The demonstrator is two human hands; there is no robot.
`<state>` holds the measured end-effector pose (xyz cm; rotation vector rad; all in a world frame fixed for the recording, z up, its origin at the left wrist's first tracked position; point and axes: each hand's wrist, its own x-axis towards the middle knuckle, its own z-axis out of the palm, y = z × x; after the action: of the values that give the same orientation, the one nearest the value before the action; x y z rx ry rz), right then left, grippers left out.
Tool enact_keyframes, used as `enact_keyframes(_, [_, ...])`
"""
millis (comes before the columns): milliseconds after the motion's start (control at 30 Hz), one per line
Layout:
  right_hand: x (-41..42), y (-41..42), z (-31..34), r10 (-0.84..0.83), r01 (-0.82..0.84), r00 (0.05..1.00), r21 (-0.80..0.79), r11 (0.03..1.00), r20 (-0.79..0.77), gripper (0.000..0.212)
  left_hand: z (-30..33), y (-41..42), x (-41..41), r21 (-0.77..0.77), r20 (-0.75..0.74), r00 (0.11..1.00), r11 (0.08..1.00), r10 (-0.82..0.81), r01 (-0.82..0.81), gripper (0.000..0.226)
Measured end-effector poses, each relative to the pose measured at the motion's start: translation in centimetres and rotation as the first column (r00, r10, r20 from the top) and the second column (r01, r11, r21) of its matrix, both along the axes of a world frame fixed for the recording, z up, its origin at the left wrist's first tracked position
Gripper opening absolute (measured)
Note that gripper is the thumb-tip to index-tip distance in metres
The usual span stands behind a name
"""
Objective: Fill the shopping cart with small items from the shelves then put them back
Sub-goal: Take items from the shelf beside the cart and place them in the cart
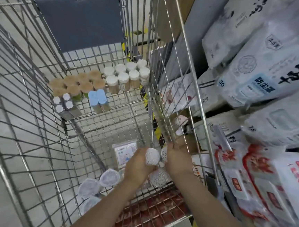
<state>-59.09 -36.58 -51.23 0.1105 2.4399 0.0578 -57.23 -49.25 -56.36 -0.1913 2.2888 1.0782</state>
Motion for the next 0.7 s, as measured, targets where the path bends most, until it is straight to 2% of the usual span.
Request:
enact_keyframes(200, [0.4,0.0,-1.1,0.031,-0.03,0.999,0.037,0.999,-0.036,0.054,-0.7,0.0,-0.2,0.0,-0.002,0.998,0.998,-0.065,0.065,0.075])
enact_keyframes(367, [0.6,0.1,-1.3,0.082,-0.078,0.994,0.055,0.995,-0.073,0.074,-1.0,-0.3,-0.3,0.015,0.015,0.991,0.991,-0.131,0.131,0.055])
enact_keyframes(467, [0.6,0.1,-1.4,0.093,-0.09,0.994,0.058,0.994,-0.059,0.072,-0.8,-0.3,-0.5,0.046,0.029,0.992,0.991,-0.126,0.124,0.048])
enact_keyframes(600, [0.7,0.0,-1.2,0.094,-0.091,0.994,0.055,0.994,-0.051,0.072,-0.8,-0.4,-0.4,0.087,0.035,0.99,0.987,-0.135,0.132,0.049])
enact_keyframes(700, [0.8,0.0,-0.9,0.082,-0.081,0.995,0.023,0.996,-0.053,0.063,-0.7,-0.6,-0.7,0.108,0.074,0.991,0.989,-0.109,0.101,0.048])
